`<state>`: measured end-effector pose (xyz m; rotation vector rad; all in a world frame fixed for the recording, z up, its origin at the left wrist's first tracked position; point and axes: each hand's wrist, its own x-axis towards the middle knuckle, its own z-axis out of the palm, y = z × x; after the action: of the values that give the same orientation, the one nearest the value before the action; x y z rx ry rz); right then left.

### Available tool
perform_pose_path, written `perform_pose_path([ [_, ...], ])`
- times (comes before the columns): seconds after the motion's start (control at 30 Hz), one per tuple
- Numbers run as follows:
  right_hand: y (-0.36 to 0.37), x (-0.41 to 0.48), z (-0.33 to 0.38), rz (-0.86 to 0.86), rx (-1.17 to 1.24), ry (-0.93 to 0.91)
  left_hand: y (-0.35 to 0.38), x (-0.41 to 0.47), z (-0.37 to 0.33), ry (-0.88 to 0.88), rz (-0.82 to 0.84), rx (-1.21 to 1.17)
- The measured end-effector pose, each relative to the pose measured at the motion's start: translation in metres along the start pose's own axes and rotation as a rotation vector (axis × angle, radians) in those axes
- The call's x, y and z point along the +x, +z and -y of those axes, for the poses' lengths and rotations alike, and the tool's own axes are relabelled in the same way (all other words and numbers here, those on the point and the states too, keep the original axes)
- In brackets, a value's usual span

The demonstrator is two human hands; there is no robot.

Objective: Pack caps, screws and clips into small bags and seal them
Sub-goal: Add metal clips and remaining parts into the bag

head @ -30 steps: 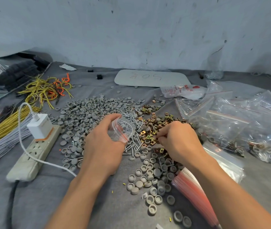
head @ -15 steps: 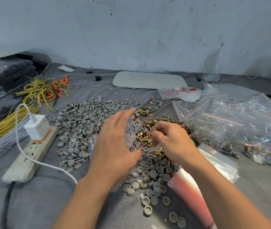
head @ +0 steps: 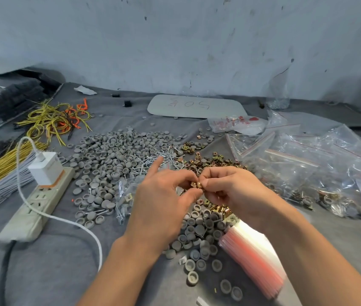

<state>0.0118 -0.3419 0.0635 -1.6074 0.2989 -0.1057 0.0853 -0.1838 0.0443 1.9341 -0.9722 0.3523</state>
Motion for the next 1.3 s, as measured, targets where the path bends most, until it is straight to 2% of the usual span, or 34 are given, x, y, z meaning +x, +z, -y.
perform_pose_path([
  [0.2, -0.001, 0.004, 0.001, -0.161, 0.274, 0.092, -0.008, 0.002, 0.002, -0.086, -0.176, -0.056],
  [0.33, 0.011, 0.007, 0.002, -0.1, 0.51, 0.237, -0.009, 0.005, 0.004, -0.124, -0.167, -0.053],
  [0.43, 0.026, 0.01, -0.004, -0.047, 0.721, 0.228, -0.009, 0.005, 0.006, -0.119, -0.137, -0.036],
  [0.5, 0.034, 0.013, -0.006, -0.024, 0.779, 0.22, -0.009, 0.005, 0.008, -0.113, -0.132, -0.015],
  [0.57, 0.037, 0.016, -0.008, 0.008, 0.694, 0.229, -0.009, 0.005, 0.009, -0.089, -0.138, 0.037],
  [0.63, 0.036, 0.018, -0.01, 0.022, 0.505, 0.198, -0.009, 0.005, 0.011, -0.068, -0.129, 0.1],
  [0.73, 0.037, 0.019, -0.013, -0.033, 0.389, 0.134, -0.011, 0.007, 0.012, -0.064, -0.102, 0.119],
  [0.83, 0.038, 0.02, -0.014, -0.135, 0.379, 0.124, -0.024, 0.011, 0.017, -0.101, -0.1, 0.024],
  [0.9, 0.039, 0.02, -0.012, -0.201, 0.31, 0.104, -0.039, 0.011, 0.028, -0.198, -0.096, -0.099],
  [1.0, 0.038, 0.021, -0.009, -0.259, 0.298, 0.051, -0.058, 0.005, 0.05, -0.416, 0.104, -0.302],
  [1.07, 0.038, 0.022, -0.006, -0.298, 0.26, 0.024, -0.065, 0.0, 0.061, -0.529, 0.249, -0.349],
  [1.17, 0.043, 0.024, -0.004, -0.403, 0.083, -0.001, -0.073, -0.003, 0.075, -0.544, 0.32, -0.338],
  [1.23, 0.046, 0.026, -0.004, -0.449, -0.076, -0.062, -0.077, -0.002, 0.081, -0.538, 0.275, -0.344],
  [1.3, 0.048, 0.027, -0.002, -0.442, -0.251, -0.127, -0.078, -0.001, 0.085, -0.586, 0.085, -0.338],
])
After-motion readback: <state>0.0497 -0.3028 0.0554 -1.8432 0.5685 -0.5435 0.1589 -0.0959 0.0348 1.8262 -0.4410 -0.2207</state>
